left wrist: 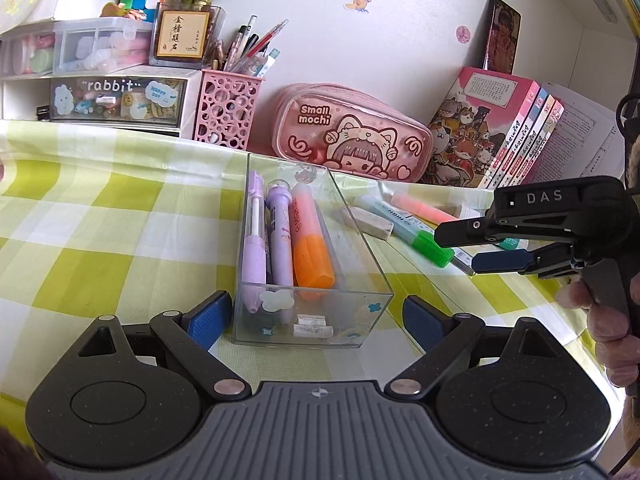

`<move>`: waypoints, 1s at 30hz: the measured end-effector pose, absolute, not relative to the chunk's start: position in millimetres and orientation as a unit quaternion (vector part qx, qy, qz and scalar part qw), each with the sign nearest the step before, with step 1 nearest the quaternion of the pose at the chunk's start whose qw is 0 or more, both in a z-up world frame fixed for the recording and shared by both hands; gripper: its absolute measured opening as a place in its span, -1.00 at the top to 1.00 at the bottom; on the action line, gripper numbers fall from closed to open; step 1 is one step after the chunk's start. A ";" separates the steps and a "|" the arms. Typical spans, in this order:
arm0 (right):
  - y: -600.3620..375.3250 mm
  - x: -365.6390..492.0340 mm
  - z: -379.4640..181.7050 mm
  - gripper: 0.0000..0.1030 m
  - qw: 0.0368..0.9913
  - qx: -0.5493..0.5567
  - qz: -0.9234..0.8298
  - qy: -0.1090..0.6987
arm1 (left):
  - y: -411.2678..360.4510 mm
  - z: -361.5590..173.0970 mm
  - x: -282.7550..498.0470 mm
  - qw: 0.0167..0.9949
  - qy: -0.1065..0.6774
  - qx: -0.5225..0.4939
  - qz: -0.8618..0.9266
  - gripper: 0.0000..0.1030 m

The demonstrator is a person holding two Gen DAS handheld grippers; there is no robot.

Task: Organize stationery
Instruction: 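Move the right tool to the pink highlighter stick near the glue stick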

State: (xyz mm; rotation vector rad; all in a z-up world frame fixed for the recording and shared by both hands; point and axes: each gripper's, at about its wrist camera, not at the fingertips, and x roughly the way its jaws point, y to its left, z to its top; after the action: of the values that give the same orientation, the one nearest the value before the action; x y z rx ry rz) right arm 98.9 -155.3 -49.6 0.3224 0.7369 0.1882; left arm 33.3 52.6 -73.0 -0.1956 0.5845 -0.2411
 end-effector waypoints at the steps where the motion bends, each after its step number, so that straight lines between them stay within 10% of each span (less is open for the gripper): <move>1: -156.5 97.7 -51.0 -0.66 0.917 0.152 0.089 0.358 | 52.4 -72.9 33.2 0.946 0.287 -0.096 -0.118 -0.73; 30: -227.1 142.3 -66.0 -0.67 0.940 0.007 0.087 0.330 | 49.6 -73.3 33.4 0.945 0.288 -0.095 -0.119 -0.76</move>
State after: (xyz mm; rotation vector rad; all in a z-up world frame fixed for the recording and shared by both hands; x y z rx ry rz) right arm 142.3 -227.1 -66.0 0.0144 0.6740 0.1784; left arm 33.4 49.6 -73.3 -0.1929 0.5863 -0.2432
